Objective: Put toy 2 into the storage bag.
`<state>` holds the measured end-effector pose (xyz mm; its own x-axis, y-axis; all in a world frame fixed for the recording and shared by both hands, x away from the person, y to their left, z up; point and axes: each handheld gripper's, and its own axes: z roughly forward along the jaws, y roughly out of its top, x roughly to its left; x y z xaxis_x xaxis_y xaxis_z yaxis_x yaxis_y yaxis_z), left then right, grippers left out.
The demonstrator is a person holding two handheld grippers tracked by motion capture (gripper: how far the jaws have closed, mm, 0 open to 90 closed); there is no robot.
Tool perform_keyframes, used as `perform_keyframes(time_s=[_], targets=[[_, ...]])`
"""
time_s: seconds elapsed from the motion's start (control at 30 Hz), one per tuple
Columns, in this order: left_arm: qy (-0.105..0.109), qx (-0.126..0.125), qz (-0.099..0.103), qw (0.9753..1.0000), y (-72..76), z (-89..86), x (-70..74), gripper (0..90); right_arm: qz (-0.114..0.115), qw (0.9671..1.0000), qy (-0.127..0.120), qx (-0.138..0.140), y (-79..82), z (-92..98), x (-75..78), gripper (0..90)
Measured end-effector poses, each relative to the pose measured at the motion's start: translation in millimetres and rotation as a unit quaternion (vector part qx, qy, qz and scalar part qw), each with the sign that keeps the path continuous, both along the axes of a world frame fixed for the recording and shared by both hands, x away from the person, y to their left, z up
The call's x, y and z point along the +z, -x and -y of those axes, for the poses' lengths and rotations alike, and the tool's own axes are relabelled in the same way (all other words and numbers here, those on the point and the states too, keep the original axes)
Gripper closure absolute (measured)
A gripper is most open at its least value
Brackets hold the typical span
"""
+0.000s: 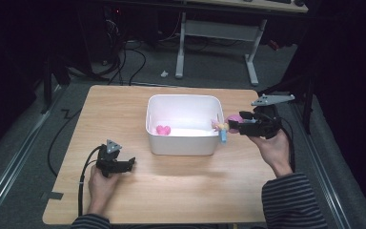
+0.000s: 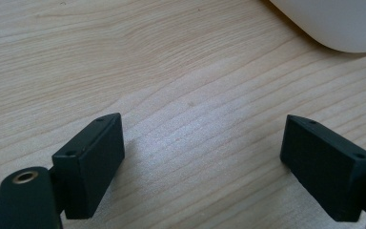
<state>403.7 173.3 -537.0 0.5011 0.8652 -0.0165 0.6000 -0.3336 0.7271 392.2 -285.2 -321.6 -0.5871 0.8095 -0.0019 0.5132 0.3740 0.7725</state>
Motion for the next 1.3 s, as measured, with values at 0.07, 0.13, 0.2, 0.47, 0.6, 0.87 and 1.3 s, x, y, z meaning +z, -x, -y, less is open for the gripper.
perform_keyframes(time_s=[0.07, 0.13, 0.2, 0.47, 0.6, 0.87, 1.3], targets=[[0.0, 0.0, 0.0, 1.0, 0.0, 0.0, 0.0, 15.0, 0.002, 1.0, 0.003, 0.006, -2.7, -4.1, 0.4, 42.5], [0.001, 0.0, 0.0, 1.0, 0.0, 0.0, 0.0, 15.1, 0.0, 1.0, 0.003, 0.009, -5.8, -8.7, 0.1, 42.5], [0.0, 0.0, 0.0, 1.0, 0.0, 0.0, 0.0, 15.0, -0.002, 0.9999, 0.004, 0.011, -9.5, -13.4, 0.2, 42.5], [0.0, 0.0, 0.0, 1.0, 0.0, 0.0, 0.0, 15.1, -0.001, 0.9997, -0.007, 0.022, -20.7, -30.1, -0.6, 42.3], [0.0, 0.0, 0.0, 1.0, 0.0, 0.0, 0.0, 15.1, -0.003, 0.9996, -0.008, 0.028, -27.6, -41.2, -4.0, 42.3], [0.0, 0.0, 0.0, 1.0, 0.0, 0.0, 0.0, 15.1, -0.013, 0.9993, -0.008, 0.034, -38.7, -61.5, -12.8, 42.1], [0.0, 0.0, 0.0, 1.0, 0.0, 0.0, 0.0, 15.1, -0.038, 0.9978, -0.01, 0.053, -53.1, -89.5, -26.7, 41.8]])
